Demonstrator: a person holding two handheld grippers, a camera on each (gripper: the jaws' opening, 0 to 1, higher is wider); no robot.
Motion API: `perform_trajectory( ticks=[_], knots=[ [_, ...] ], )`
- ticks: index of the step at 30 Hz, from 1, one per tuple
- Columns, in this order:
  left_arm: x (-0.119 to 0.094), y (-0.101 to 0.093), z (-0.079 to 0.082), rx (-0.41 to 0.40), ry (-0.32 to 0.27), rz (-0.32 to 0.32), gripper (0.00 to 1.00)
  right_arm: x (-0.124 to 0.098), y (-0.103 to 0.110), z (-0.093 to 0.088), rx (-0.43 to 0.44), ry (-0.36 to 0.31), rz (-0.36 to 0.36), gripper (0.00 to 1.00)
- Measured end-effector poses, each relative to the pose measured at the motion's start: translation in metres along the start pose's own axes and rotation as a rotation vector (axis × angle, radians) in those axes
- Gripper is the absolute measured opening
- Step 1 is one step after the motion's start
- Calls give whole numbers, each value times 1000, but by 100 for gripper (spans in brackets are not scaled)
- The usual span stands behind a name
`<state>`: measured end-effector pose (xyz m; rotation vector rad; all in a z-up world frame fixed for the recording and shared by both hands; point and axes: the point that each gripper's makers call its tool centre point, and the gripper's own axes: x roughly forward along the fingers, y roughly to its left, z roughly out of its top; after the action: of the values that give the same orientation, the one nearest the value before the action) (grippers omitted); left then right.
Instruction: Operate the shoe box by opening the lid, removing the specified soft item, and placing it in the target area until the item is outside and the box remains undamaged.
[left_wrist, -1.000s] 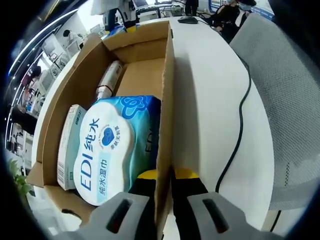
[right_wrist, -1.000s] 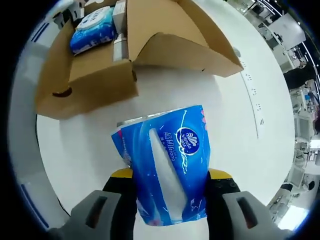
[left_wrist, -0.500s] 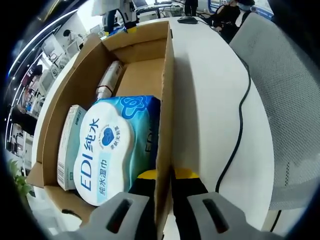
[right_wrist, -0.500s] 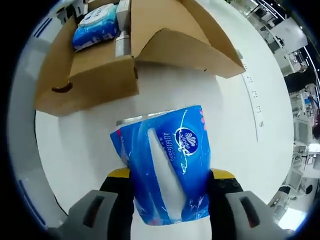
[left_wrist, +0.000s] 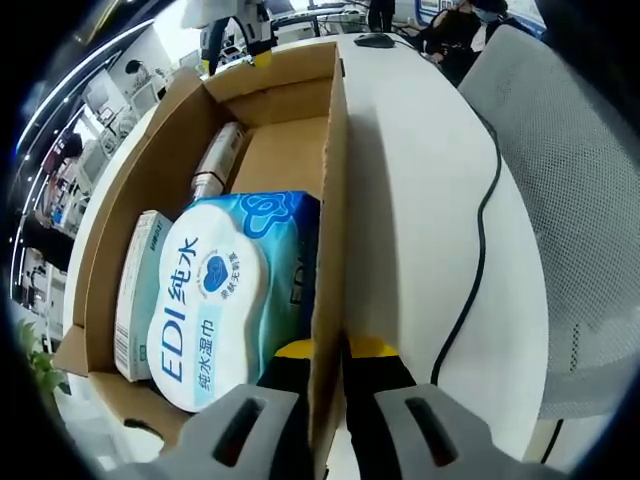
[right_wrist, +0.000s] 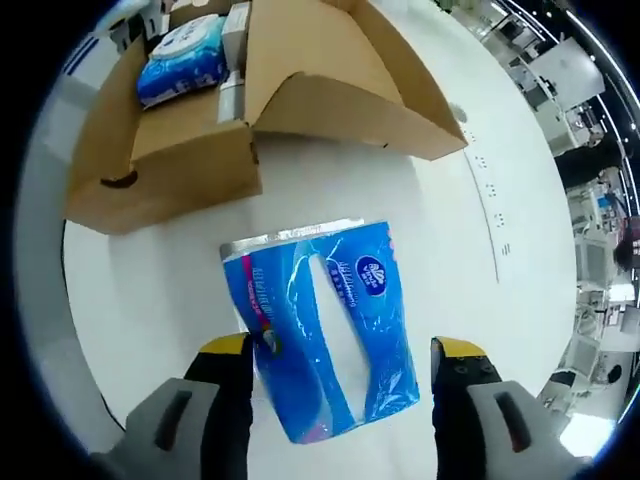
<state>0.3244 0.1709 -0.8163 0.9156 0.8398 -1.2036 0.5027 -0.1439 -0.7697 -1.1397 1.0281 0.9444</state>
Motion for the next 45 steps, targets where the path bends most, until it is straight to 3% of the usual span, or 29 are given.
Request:
perform_trajectory(
  ticks=[3,11,19,25,33,35,36,38,41,45],
  knots=[
    [0,0,0,0,0,1,3,-5,-2,1,34,-25,8,79],
    [0,1,0,-9,2,-1,3,-25,6,3,36,-53,-15,80],
    [0,1,0,-6,1,1,3,-61,3,4,51,-89,-126,75],
    [0,2,0,-9,2,0,3,-86,15,9,68,-136,-146,70],
    [0,2,-1,-8,0,2,3,-106,33,7,55,-132,-190,64],
    [0,2,-2,-6,0,4,3,-112,37,11,77,-161,-194,62],
    [0,2,-2,-7,0,4,3,-116,38,18,165,-212,-210,61],
    [0,2,-1,-3,-1,5,3,-124,42,30,230,-287,-217,62],
    [0,2,-2,-1,-2,3,3,-125,37,32,220,-282,-259,62],
    [0,1,-2,3,-3,4,3,-134,47,35,180,-272,-291,63]
  ],
)
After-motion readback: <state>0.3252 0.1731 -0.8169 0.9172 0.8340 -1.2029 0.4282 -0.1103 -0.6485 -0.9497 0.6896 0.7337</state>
